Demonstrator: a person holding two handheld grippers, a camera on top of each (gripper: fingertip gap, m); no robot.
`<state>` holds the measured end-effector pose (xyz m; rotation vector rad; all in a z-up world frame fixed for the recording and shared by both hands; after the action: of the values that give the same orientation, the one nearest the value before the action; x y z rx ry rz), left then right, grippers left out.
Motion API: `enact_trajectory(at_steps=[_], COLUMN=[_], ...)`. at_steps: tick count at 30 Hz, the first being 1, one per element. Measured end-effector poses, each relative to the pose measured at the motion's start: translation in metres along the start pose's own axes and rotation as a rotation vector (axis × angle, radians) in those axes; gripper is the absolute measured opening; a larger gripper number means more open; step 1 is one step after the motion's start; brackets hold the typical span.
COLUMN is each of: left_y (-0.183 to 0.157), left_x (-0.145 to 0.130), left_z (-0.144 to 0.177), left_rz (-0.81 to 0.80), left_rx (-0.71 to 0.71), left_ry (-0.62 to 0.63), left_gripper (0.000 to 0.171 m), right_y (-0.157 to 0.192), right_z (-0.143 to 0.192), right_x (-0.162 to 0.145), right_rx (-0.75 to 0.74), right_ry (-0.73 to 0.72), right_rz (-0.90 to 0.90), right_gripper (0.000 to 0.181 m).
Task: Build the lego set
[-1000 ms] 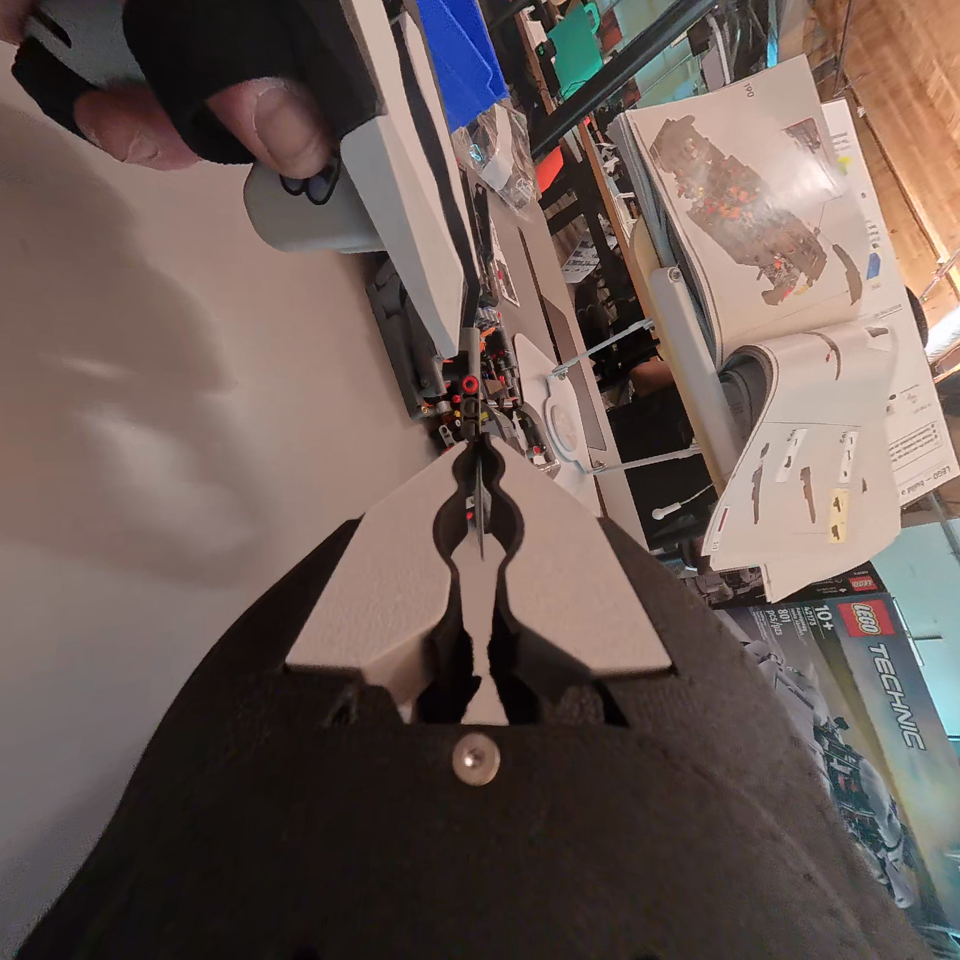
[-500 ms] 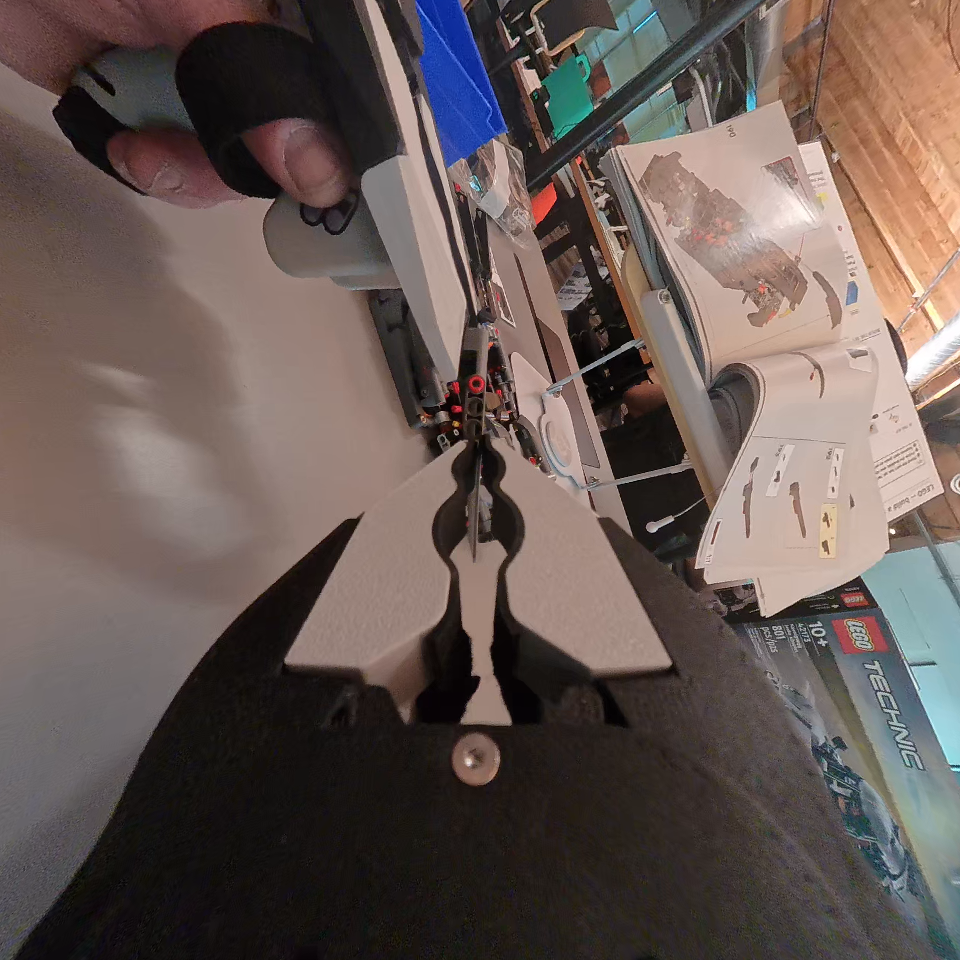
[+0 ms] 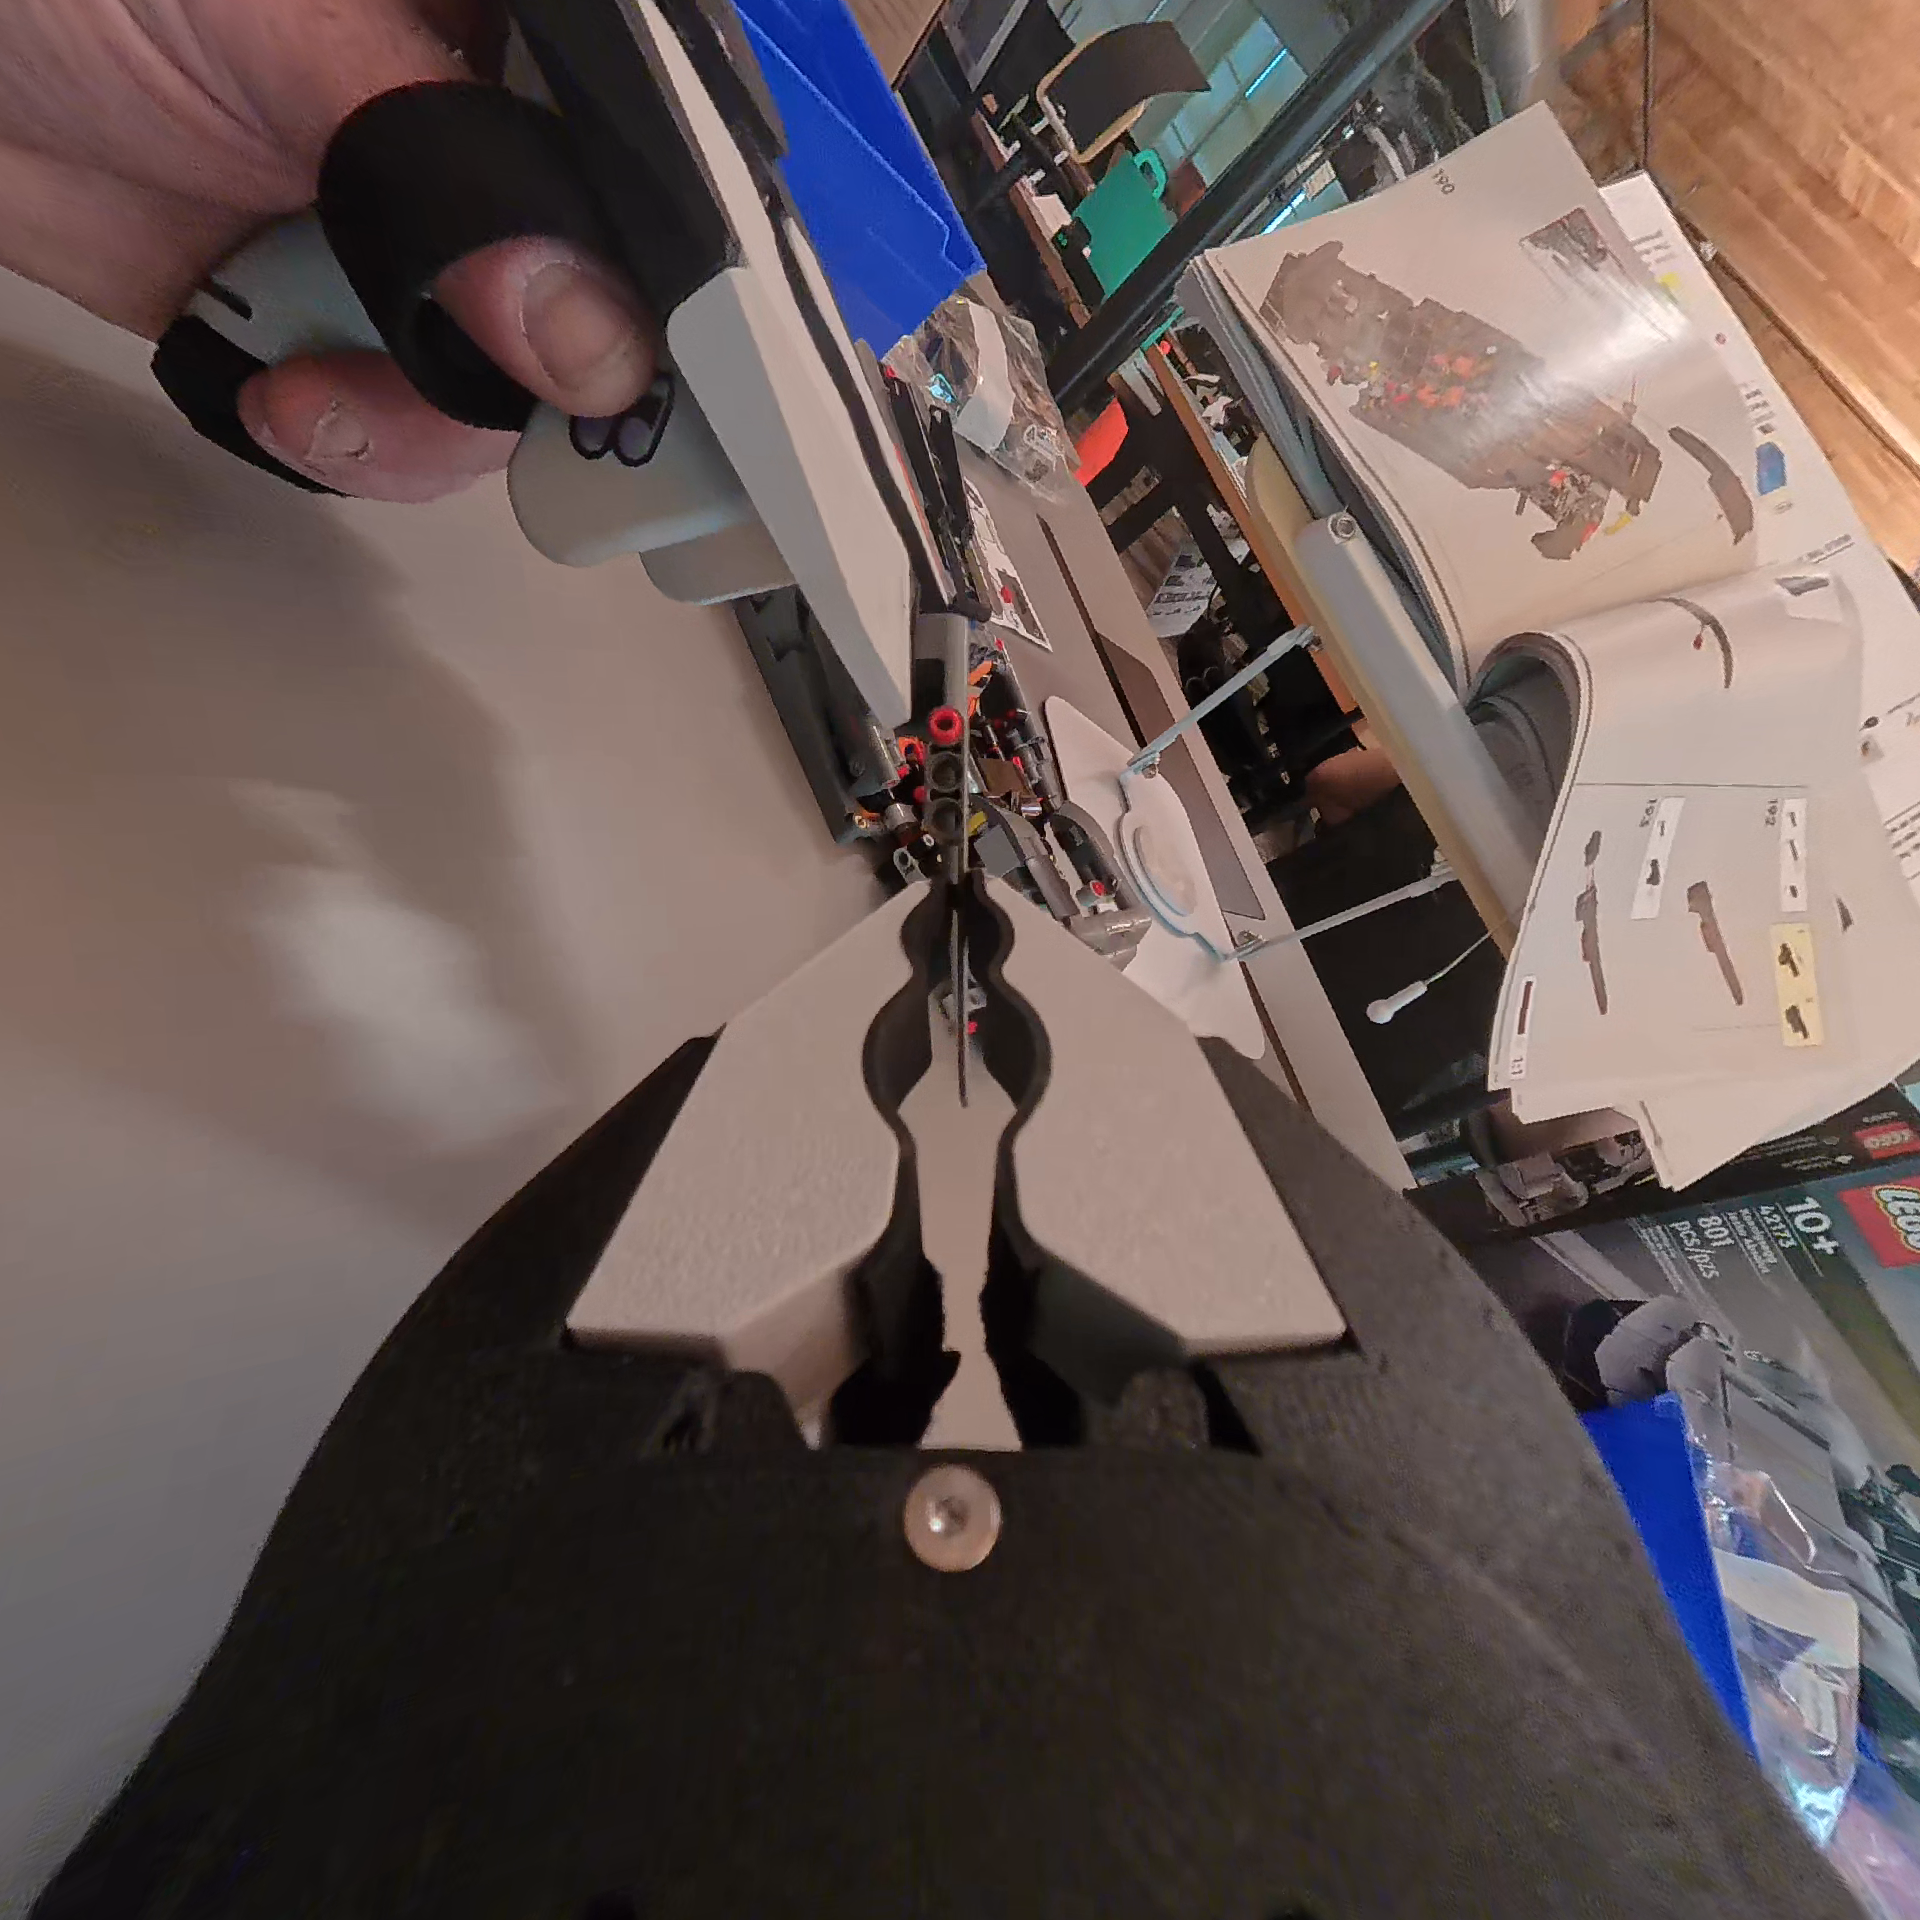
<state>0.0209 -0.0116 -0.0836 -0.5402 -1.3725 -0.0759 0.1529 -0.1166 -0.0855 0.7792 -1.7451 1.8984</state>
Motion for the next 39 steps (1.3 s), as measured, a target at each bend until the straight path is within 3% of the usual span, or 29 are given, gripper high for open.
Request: enact_trajectory(at_steps=[14,39], left_y=[0.010,0.013], left_x=[-0.005,-0.002], left_z=[-0.011,-0.013], left_rz=[-0.011,0.010], left_rx=[-0.066,-0.094], left_ry=[0.001,0.006], left_gripper=[0.023,0.024], right_y=[0.002,0.000], right_z=[-0.005,-0.004], right_x=[-0.017,-0.019], right_rx=[0.033,0.022], right_ry=[0.055,0.054], right_rz=[-0.040,-0.057], right_gripper=[0.000,0.000])
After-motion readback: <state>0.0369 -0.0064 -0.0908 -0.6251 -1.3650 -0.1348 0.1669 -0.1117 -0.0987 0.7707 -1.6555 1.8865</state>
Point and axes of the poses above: each gripper's, where its closed fingertips meet, z back along the fingers, x out of its top, y = z × x across the jaws, the point moved 9 cm from there along z, back along the fingers, and after that the axes turned 15 degrees about -x, right-handed, at the moved point
